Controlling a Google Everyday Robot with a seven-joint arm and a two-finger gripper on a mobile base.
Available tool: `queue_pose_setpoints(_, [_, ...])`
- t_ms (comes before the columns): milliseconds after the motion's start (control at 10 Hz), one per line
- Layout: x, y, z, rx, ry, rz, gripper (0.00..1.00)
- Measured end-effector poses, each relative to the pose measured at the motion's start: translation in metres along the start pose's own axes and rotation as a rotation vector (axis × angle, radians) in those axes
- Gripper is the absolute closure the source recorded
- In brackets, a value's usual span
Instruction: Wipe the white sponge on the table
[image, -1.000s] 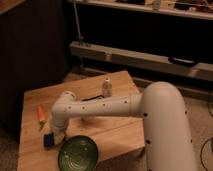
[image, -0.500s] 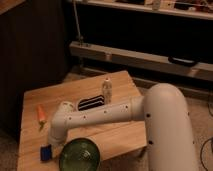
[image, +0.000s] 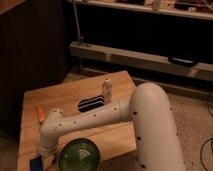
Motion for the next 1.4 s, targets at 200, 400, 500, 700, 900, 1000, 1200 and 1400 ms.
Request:
queue_pose_setpoints(200, [0.023,0.026,0.003,0.009,0.009,-0.061,0.54])
queue_pose_setpoints(400, [0.032,0.045,0.000,0.013,-0.001,-0.090,0.54])
queue_pose_setpoints(500, [0.034,0.055,-0.002,0.018,-0.011,-0.098,0.54])
queue_pose_setpoints(700, [0.020,0.072,-0.002,0.022,-0.038,-0.088,0.54])
queue_pose_setpoints(900, [0.004,0.087,-0.009,0.009,-0.062,-0.069,0.54])
queue_pose_setpoints(1000, [-0.002,0.091,-0.013,0.000,-0.068,-0.059,0.54])
queue_pose_setpoints(1200, [-0.021,0.101,-0.022,-0.018,-0.073,-0.014,0.54])
queue_pose_setpoints(1400, [-0.045,0.104,-0.033,-0.039,-0.079,0.042,0.54])
